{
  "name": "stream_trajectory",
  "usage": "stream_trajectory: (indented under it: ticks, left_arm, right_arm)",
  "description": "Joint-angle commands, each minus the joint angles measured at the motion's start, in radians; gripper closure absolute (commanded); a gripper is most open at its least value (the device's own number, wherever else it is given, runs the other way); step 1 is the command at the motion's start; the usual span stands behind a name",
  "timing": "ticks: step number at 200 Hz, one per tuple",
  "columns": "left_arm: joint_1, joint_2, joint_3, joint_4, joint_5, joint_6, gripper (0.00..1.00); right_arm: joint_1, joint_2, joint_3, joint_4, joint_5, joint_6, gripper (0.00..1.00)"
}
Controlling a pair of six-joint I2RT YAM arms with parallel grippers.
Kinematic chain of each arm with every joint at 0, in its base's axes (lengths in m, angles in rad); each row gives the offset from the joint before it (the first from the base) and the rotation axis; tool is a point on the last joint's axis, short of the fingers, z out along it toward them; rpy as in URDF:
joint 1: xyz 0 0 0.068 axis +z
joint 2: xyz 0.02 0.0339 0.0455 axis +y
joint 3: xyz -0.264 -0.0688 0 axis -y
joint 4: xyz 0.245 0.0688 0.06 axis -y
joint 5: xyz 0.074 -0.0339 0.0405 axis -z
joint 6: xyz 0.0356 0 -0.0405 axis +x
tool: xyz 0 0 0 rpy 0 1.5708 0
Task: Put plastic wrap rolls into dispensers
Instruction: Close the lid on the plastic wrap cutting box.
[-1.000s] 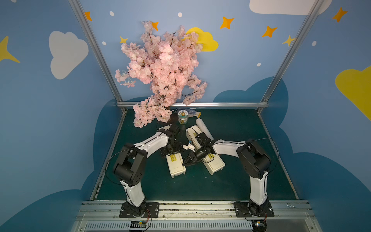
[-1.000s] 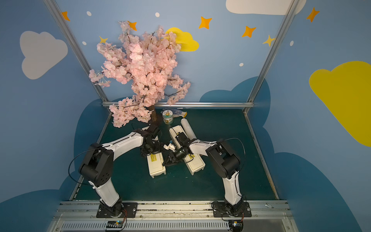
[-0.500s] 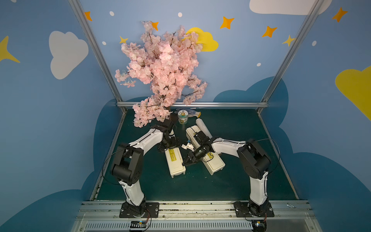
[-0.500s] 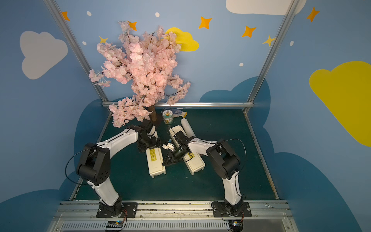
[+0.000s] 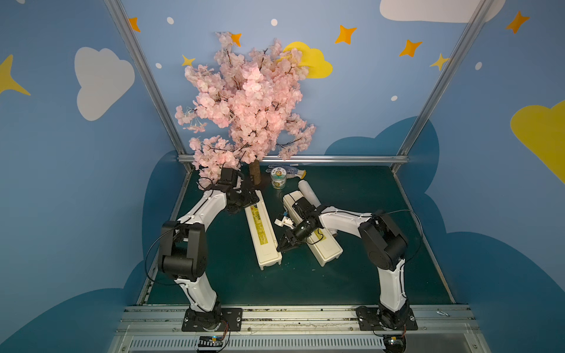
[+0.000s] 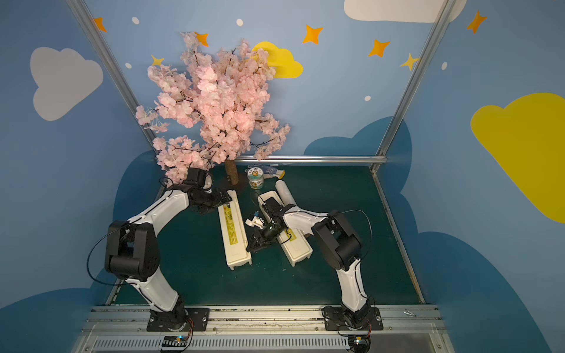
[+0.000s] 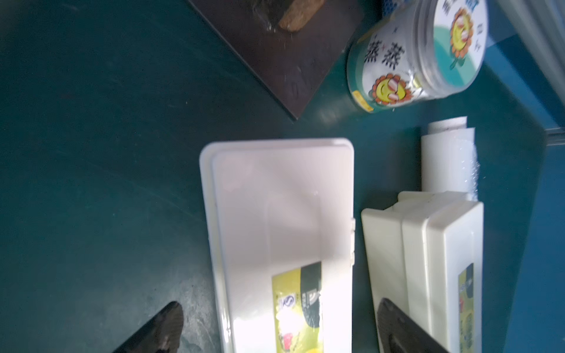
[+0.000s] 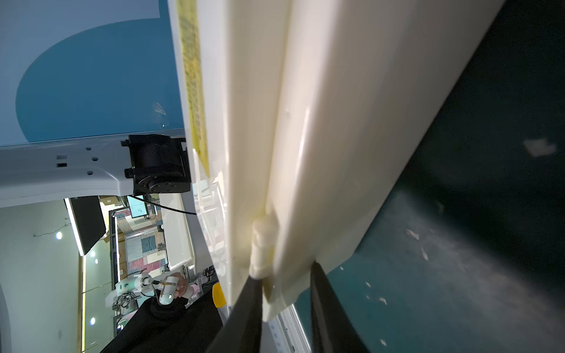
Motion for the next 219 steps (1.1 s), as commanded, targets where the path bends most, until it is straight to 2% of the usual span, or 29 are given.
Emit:
stream_trajectory:
  ticks: [1,16,48,96,102,107,119,123,171,191,219]
  left_arm:
    - [0.05,0.003,-0.037,0.127,0.117,0.003,0.05]
    - [0.07,0.035,-0.036,0.168,0.157,-0.003,0.08]
    - [0.073,0.136,0.001,0.142,0.181,0.034,0.13]
    - [0.081,0.189,-0.077,0.224,0.203,-0.009,0.2]
    - [0.08,0.203,-0.071,0.22,0.214,-0.01,0.22]
    - [0.081,0.215,-0.063,0.217,0.227,-0.005,0.27]
    - [0.08,0.235,-0.044,0.193,0.234,0.002,0.29]
    - [0.081,0.238,-0.042,0.191,0.238,0.005,0.33]
    - [0.084,0.239,-0.059,0.161,0.239,0.042,0.35]
    - [0.083,0.244,-0.048,0.138,0.24,0.063,0.35]
    - [0.084,0.243,-0.036,0.103,0.236,0.093,0.35]
  right_arm:
    - [0.006,0.082,-0.014,-0.072,0.251,-0.031,0.74]
    - [0.007,0.084,-0.002,-0.086,0.255,-0.032,0.74]
    - [0.009,0.09,0.032,-0.123,0.263,-0.033,0.74]
    - [0.007,0.097,0.077,-0.158,0.278,-0.021,0.74]
    - [0.007,0.096,0.08,-0.158,0.275,-0.019,0.74]
    - [0.007,0.093,0.083,-0.156,0.274,-0.017,0.74]
    - [0.004,0.078,0.086,-0.14,0.266,-0.011,0.73]
    - [0.002,0.07,0.084,-0.131,0.265,-0.007,0.73]
    - [-0.036,0.012,0.17,-0.053,0.223,0.025,0.57]
    - [-0.049,0.03,0.249,-0.038,0.203,0.03,0.51]
    - [-0.072,0.091,0.342,0.085,0.171,0.102,0.47]
